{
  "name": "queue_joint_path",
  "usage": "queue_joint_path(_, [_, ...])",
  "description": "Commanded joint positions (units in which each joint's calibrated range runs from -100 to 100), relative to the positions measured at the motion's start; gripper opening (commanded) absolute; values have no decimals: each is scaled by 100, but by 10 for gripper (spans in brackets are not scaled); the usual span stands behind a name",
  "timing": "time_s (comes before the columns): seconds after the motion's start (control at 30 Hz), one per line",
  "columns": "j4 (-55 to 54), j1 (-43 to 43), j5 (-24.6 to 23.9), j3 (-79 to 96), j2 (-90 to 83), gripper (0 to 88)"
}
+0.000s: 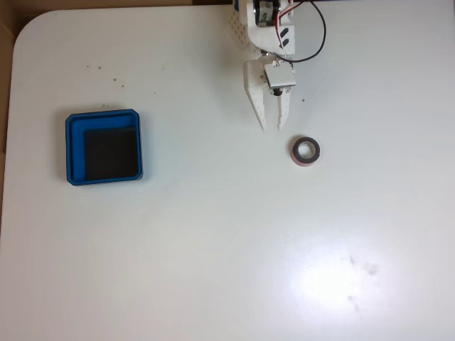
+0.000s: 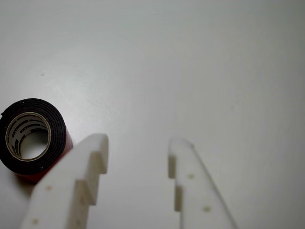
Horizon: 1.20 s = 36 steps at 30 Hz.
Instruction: Pick the red roll and drop it in the blue box
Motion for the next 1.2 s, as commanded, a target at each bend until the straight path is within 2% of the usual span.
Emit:
queue_joint_path(0.0, [-67,-10,15,90,-27,56])
queue_joint_path(0.2, [-67,-78,33,90,-18,56])
queue_joint_path(0.6, [-67,-1602,33,90,-18,56])
queue_joint_path(0.87, [-67,-1651,-28,90,132,56])
queue_joint_path(1.17, [-50,-1612,-28,-1150,1829,55])
